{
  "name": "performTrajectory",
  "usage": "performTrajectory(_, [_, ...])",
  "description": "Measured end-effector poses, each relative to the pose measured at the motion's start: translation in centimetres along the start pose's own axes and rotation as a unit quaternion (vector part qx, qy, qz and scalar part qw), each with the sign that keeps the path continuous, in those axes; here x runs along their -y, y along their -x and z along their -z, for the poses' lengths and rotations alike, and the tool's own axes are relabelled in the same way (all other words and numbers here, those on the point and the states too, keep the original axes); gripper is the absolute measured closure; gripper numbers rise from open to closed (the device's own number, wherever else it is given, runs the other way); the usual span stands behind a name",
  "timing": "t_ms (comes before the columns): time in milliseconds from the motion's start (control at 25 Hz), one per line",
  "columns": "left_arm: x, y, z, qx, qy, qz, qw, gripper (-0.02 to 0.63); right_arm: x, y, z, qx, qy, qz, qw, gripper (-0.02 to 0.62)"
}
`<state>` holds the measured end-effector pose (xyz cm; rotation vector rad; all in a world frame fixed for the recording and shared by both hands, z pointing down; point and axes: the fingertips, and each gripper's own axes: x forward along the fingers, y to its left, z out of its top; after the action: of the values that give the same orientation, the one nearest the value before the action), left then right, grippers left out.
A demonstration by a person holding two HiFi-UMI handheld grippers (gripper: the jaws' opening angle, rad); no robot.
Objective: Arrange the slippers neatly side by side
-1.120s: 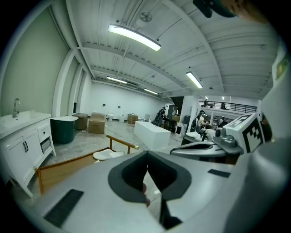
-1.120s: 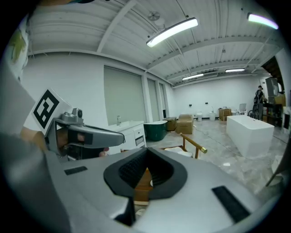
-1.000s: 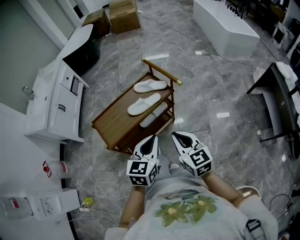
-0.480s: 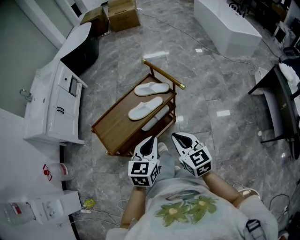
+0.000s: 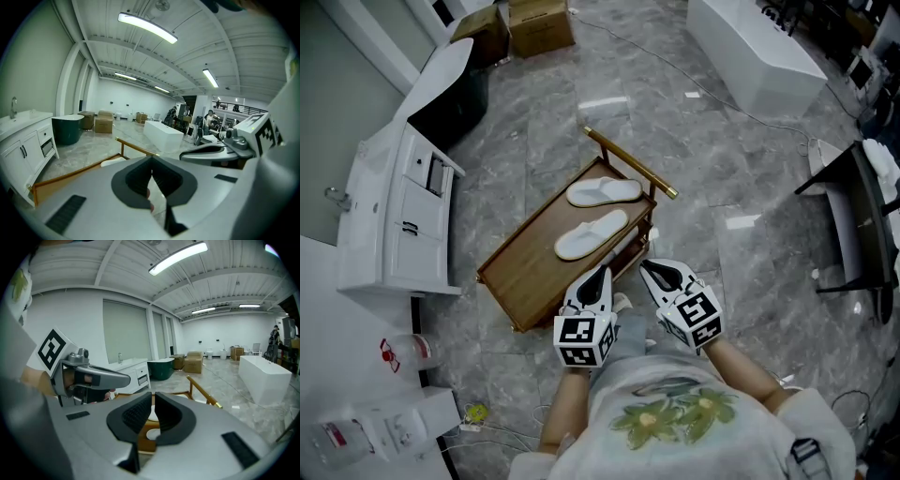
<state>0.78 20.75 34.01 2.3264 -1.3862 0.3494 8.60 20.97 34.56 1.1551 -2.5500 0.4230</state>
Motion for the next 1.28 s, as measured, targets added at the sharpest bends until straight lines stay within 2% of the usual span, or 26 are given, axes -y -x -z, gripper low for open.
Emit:
performTrajectory(200, [-2.3, -2.3, -1.9, -0.001, -0.012, 0.006, 0.9999, 0.587, 2.2, -3.0, -1.7, -0.001, -0.006, 0.008, 1.0, 0.543])
performTrajectory(240, [-2.6, -2.7, -2.2, -0.002, -0.017, 0.011, 0.9998, 0.569, 2.4, -3.6, -2.0, -0.002, -0.007, 0.009, 1.0, 0.529])
performTrajectory(320, [-3.4, -3.5, -2.7, -0.006, -0.029, 0.015, 0.9994, 0.474, 2.9, -4.4, -2.4, -0.003, -0.006, 0.013, 1.0, 0.505])
performTrajectory(440, [-4.6, -4.7, -3.3, -0.007, -0.042, 0.013, 0.999, 0.469, 3.7, -5.6, -3.1, -0.001, -0.006, 0.021, 1.0, 0.489])
performTrajectory(800, [-8.1, -7.5, -3.6, -0.018, -0.045, 0.02, 0.9986, 0.465, 5.1, -9.3, -2.9, -0.025, -0.002, 0.029, 0.999, 0.48])
performTrajectory(1080, [-10.6, -9.6, -3.2, -0.052, -0.079, 0.024, 0.9952, 0.449, 6.4, -11.2, -2.1, -0.038, -0.003, 0.036, 0.999, 0.48])
performTrajectory(1280, [-11.8, -10.6, -3.1, -0.062, -0.083, 0.023, 0.9943, 0.448, 7.0, -12.1, -1.2, -0.05, -0.008, 0.038, 0.998, 0.48])
